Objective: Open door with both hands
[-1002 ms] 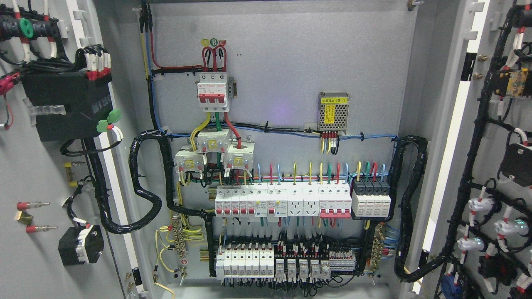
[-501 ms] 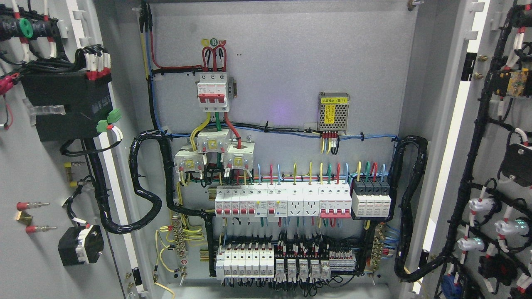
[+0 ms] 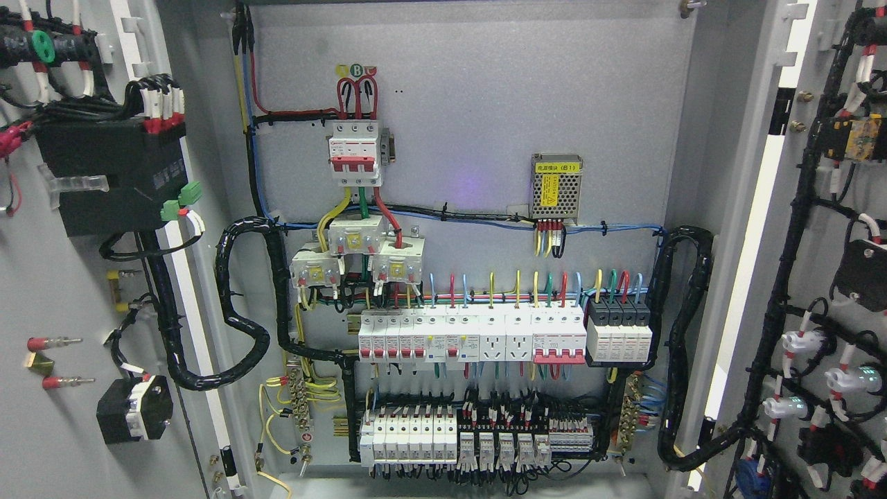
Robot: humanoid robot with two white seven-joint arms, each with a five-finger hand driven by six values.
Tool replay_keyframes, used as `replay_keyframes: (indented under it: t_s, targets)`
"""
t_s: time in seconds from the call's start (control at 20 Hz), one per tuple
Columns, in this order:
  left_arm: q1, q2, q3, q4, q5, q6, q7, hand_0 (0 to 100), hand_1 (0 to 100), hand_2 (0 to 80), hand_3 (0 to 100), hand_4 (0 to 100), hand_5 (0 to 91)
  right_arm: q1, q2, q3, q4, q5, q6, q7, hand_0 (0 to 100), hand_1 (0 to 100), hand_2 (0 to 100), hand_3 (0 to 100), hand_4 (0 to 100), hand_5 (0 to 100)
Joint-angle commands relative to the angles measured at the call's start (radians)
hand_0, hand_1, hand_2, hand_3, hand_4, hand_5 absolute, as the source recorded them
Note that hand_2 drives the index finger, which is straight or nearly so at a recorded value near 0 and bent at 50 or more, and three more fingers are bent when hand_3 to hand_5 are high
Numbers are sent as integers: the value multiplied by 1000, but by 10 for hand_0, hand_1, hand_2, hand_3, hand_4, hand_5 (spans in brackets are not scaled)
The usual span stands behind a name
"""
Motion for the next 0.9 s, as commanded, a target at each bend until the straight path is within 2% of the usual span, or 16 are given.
replay_keyframes:
  t_s: [0.0, 0.2, 0.5, 0.85]
  targets:
    - [0, -1, 81, -13, 7, -166, 13, 0, 0, 0, 0, 30, 0, -11, -24, -35, 10, -83, -45, 1, 107, 0, 0, 0, 0, 0]
    - [11, -2, 108, -11, 28, -215, 23, 0, 0, 0, 0, 30, 0, -9, -52, -35, 29, -146, -30, 3, 106, 0, 0, 0, 0, 0]
    - [17, 2, 142, -10, 53, -216, 23, 0, 0, 0, 0, 30, 0, -9, -84, -35, 52, -230, 13, 3, 107, 0, 0, 0, 0, 0]
    - [29, 5, 168, -7, 60, -216, 23, 0, 0, 0, 0, 30, 0, -9, -107, -37, 84, -245, 13, 3, 107, 0, 0, 0, 0, 0]
